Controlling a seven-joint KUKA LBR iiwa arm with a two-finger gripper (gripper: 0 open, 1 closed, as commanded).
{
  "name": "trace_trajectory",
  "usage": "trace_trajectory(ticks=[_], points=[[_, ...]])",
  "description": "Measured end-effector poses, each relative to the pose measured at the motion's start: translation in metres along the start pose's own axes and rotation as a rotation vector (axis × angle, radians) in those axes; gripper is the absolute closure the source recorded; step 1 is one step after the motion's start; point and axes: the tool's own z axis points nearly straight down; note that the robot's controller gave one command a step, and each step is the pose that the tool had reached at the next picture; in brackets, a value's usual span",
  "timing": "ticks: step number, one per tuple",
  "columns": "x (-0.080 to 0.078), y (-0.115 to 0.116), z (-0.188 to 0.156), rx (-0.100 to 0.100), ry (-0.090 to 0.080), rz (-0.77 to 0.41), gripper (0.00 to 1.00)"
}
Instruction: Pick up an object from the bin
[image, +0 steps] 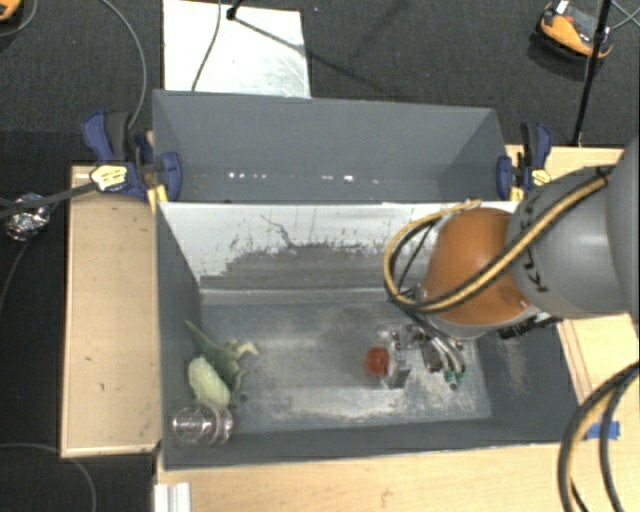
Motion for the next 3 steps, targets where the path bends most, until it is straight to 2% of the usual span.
trace_trajectory(ticks=[1, 2, 3], points=[[-0.038, -0.019, -0.128, 0.002, -0.007, -0.256, 1.0], [-0.038, -0.018, -0.127, 0.0, -0.004, -0.255, 1.0], [-0.069, -0.077, -0.088, 0.004, -0.013, -0.641, 1.0]])
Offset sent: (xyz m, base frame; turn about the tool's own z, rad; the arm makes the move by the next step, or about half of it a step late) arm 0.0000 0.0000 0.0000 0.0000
